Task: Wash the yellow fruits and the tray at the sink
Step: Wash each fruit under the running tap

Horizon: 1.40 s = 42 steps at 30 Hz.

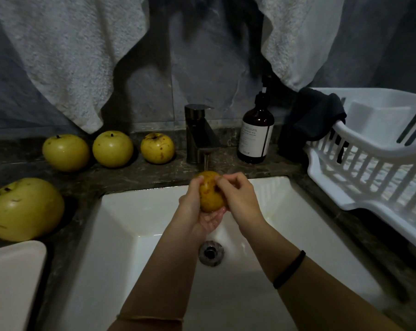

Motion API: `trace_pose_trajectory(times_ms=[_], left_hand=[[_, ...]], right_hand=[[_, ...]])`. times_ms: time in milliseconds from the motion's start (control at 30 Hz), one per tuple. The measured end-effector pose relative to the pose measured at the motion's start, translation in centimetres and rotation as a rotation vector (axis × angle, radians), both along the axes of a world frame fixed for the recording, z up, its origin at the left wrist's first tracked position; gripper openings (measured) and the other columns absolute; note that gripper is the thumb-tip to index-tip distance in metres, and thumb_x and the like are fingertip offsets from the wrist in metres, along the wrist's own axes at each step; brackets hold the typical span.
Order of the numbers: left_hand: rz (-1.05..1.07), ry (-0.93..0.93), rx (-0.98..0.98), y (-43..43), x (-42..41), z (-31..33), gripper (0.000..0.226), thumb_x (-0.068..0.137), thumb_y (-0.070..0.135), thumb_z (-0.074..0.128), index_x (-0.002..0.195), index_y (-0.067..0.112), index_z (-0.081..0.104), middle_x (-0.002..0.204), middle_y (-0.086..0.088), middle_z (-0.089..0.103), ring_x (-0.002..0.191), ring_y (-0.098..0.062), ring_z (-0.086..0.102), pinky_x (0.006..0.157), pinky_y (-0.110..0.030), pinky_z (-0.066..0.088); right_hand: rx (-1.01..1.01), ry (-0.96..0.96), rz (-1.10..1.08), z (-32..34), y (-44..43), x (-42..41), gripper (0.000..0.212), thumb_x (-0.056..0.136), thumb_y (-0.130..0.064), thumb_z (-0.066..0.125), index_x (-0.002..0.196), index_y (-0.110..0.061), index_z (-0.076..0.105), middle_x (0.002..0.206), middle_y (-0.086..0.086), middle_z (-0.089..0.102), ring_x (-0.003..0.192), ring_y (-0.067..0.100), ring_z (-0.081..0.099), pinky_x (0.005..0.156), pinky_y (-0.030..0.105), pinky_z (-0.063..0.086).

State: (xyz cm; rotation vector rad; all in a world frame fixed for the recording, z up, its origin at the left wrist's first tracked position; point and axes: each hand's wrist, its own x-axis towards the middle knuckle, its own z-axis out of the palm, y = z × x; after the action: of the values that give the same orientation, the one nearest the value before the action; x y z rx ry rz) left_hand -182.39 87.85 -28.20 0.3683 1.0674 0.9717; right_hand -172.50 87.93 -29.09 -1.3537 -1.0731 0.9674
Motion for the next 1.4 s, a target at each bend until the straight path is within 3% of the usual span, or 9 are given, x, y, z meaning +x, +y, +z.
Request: trace_pose_trajectory(times_ms=[333, 567, 900, 1000, 1100, 1267, 1400], left_hand=[[0.008, -0.017, -0.002, -0.08, 0.03, 0.16, 0.058, 0.083, 0.051, 0.062, 0.129, 0.017, 0.048, 0.116, -0.02, 0.06, 0.087, -0.029, 0.065, 0.054, -0.031, 0.052], [0.073, -0.043, -0.008, -0.11, -0.26, 0.18, 0.06, 0.084, 0.052, 0.061, 0.129, 0.015, 0.048, 0.111, -0.018, 0.061, 0.077, -0.025, 0.064, 0.054, -0.031, 0.049], [-0.043, 0.053, -0.006, -0.38, -0.14, 0.42, 0.063, 0.084, 0.055, 0.058, 0.13, 0.014, 0.047, 0.102, -0.019, 0.061, 0.067, -0.023, 0.063, 0.047, -0.024, 0.05], [-0.051, 0.083, -0.003, -0.49, -0.02, 0.61, 0.06, 0.085, 0.054, 0.058, 0.127, 0.013, 0.049, 0.093, -0.019, 0.061, 0.068, -0.024, 0.062, 0.054, -0.028, 0.048], [-0.031, 0.079, -0.024, -0.49, -0.06, 0.5, 0.064, 0.083, 0.057, 0.059, 0.128, 0.014, 0.048, 0.098, -0.019, 0.062, 0.067, -0.023, 0.062, 0.052, -0.027, 0.049], [0.029, -0.008, -0.044, -0.46, -0.28, 0.4, 0.07, 0.083, 0.065, 0.052, 0.128, 0.011, 0.051, 0.096, -0.016, 0.062, 0.059, -0.018, 0.058, 0.039, -0.018, 0.047], [0.101, -0.036, -0.033, -0.52, -0.31, 0.59, 0.068, 0.084, 0.063, 0.053, 0.128, 0.011, 0.05, 0.099, -0.016, 0.062, 0.066, -0.021, 0.061, 0.049, -0.027, 0.047]], right_hand=[[-0.027, 0.014, 0.009, 0.43, -0.31, -0.08, 0.023, 0.087, -0.034, 0.065, 0.104, -0.022, 0.057, 0.098, -0.004, 0.06, 0.096, 0.013, 0.059, 0.09, 0.04, 0.054], [-0.049, -0.019, 0.154, 0.66, -0.85, -0.29, 0.047, 0.084, -0.017, 0.067, 0.127, -0.021, 0.049, 0.119, 0.0, 0.052, 0.108, 0.015, 0.054, 0.089, 0.03, 0.052], [-0.017, -0.132, -0.016, 0.22, -0.24, -0.03, 0.018, 0.086, -0.042, 0.063, 0.09, -0.028, 0.053, 0.093, -0.007, 0.059, 0.092, 0.013, 0.059, 0.09, 0.045, 0.053], [-0.013, -0.147, -0.042, 0.28, -0.32, 0.08, 0.018, 0.088, -0.043, 0.06, 0.086, -0.027, 0.052, 0.088, -0.007, 0.059, 0.089, 0.013, 0.059, 0.09, 0.046, 0.052], [-0.008, -0.145, -0.023, 0.21, -0.24, 0.03, 0.018, 0.088, -0.046, 0.06, 0.086, -0.029, 0.053, 0.089, -0.009, 0.059, 0.091, 0.012, 0.058, 0.09, 0.046, 0.052], [-0.004, -0.091, 0.107, 0.23, -0.47, -0.21, 0.028, 0.082, -0.041, 0.069, 0.106, -0.035, 0.057, 0.101, -0.017, 0.054, 0.108, 0.012, 0.055, 0.095, 0.042, 0.051], [-0.04, -0.063, 0.199, 0.74, -0.74, -0.47, 0.048, 0.083, -0.029, 0.071, 0.127, -0.028, 0.052, 0.118, -0.008, 0.051, 0.116, 0.013, 0.049, 0.1, 0.035, 0.048]])
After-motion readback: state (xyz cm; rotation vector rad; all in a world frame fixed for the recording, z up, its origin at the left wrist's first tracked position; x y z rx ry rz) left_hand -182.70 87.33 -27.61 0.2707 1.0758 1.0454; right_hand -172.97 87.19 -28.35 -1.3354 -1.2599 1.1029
